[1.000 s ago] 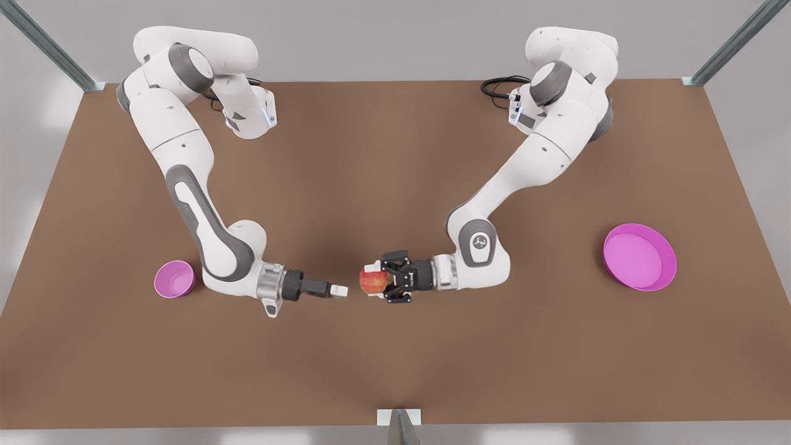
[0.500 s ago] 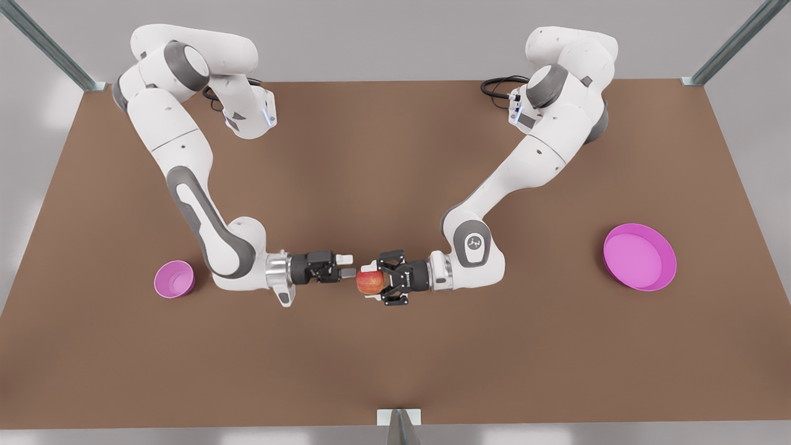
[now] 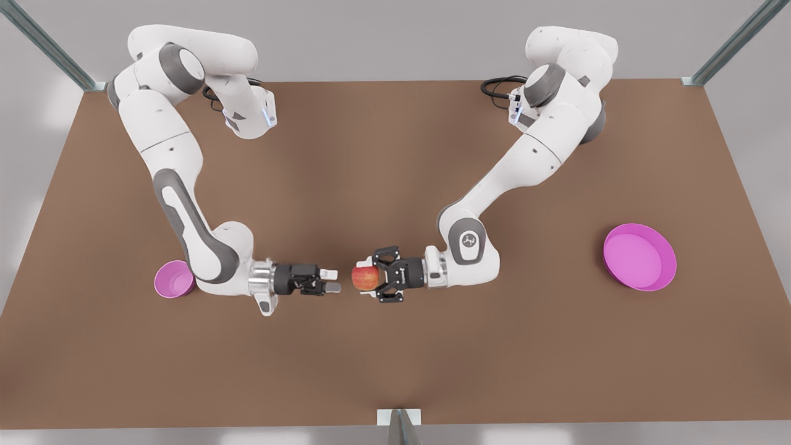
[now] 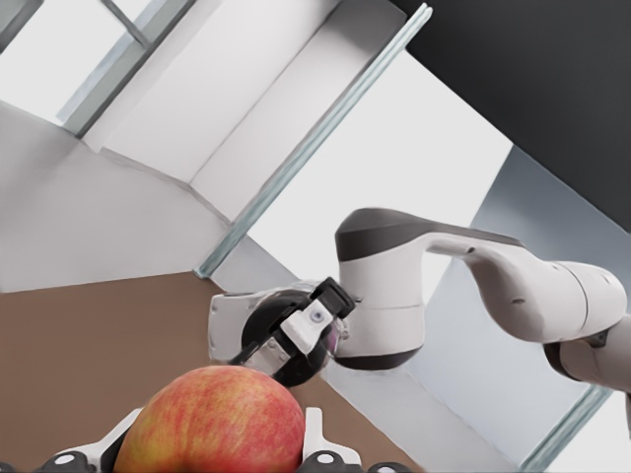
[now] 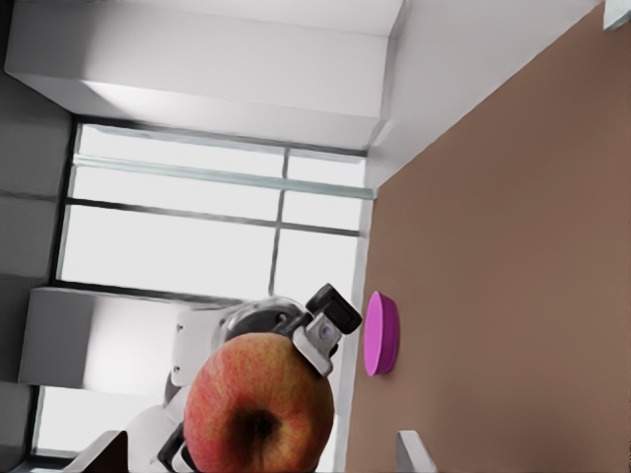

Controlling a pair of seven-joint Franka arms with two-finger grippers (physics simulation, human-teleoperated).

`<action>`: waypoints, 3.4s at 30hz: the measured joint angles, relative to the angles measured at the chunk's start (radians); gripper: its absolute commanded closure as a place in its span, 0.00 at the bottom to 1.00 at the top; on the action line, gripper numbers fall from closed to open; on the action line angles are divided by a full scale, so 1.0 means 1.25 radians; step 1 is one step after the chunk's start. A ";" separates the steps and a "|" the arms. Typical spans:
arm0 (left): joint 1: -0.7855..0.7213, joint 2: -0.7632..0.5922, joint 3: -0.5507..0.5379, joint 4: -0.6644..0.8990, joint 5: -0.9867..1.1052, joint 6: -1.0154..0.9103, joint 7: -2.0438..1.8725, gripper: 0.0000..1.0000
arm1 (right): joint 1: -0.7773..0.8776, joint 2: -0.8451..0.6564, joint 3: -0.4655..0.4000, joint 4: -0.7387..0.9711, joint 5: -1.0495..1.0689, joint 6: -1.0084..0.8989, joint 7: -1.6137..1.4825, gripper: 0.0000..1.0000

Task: Use the left arm to pick up the apple from the plate, transfer it to the gripper of the right arm, and then use the right arm to place it into the bowl

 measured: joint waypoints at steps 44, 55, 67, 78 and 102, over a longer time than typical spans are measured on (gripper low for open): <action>-0.010 0.006 0.001 0.000 0.000 0.005 0.038 0.29 | 0.071 0.026 0.030 0.017 0.073 0.079 0.313 0.00; -0.010 0.011 0.003 0.000 0.000 0.010 0.041 0.29 | 0.084 0.026 0.030 0.016 0.076 0.083 0.304 0.16; -0.009 0.010 0.003 -0.002 0.003 0.007 0.045 0.01 | 0.084 0.026 0.030 0.017 0.080 0.082 0.295 0.28; 0.192 -0.161 0.004 -0.281 0.074 -0.031 0.054 0.01 | -0.011 0.023 0.023 -0.005 0.009 0.040 0.291 0.26; 0.112 -0.614 0.511 -0.100 1.245 -0.616 -0.853 0.00 | -0.427 0.023 0.022 0.005 -0.499 -0.262 0.289 0.25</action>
